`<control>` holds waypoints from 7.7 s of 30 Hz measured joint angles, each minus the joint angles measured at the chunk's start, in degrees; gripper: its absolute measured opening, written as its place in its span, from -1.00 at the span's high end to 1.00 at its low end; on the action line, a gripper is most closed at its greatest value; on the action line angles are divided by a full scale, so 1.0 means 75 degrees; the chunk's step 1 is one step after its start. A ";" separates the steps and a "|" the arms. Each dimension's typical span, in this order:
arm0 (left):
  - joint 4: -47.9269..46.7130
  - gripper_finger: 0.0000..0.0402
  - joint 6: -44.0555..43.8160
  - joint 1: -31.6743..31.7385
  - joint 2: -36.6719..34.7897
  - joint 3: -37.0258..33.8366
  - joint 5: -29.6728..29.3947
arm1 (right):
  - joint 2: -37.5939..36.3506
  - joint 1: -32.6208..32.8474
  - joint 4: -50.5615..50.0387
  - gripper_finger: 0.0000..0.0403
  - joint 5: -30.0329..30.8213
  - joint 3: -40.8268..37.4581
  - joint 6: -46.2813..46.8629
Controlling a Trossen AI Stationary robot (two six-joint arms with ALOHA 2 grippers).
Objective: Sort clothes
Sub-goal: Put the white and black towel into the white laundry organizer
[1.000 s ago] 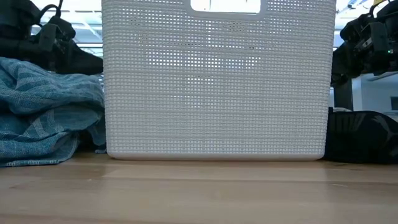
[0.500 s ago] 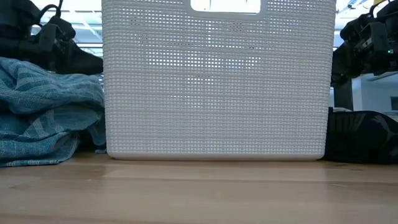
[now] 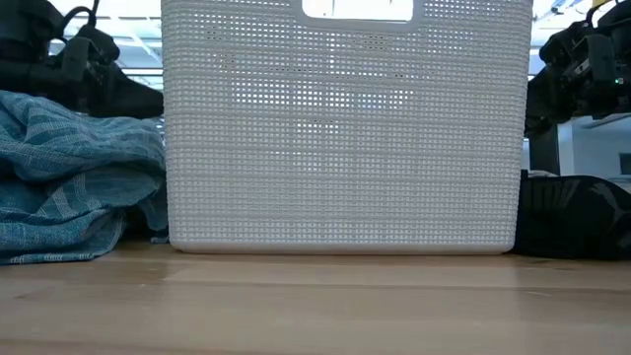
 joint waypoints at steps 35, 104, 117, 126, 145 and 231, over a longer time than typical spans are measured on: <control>0.2687 0.57 0.0978 0.0003 0.0067 0.0503 -0.2072 | 0.0078 0.0000 0.0878 0.64 0.1472 0.0689 -0.0251; -0.2043 0.01 -0.0239 0.1958 0.4756 0.4727 -0.2815 | 0.7400 -0.3943 -0.6002 -0.15 0.1053 0.5189 0.1011; -0.2092 0.01 -0.0210 0.1958 0.4756 0.4730 -0.2815 | 0.7486 -0.2522 -0.6135 -0.15 0.1087 0.5187 0.1019; -0.2095 0.01 -0.0204 0.1955 0.4756 0.4730 -0.2815 | 0.8342 -0.2523 -0.6215 -0.06 0.1448 0.5186 0.1191; -0.2101 0.01 -0.0189 0.1955 0.4756 0.4730 -0.2814 | 0.8597 -0.2529 -0.6206 0.98 0.1466 0.5184 0.1145; -0.1915 0.01 -0.0589 -0.0491 0.4752 0.4730 0.3200 | 0.2962 0.2539 -0.1681 0.99 0.2066 0.5178 0.1464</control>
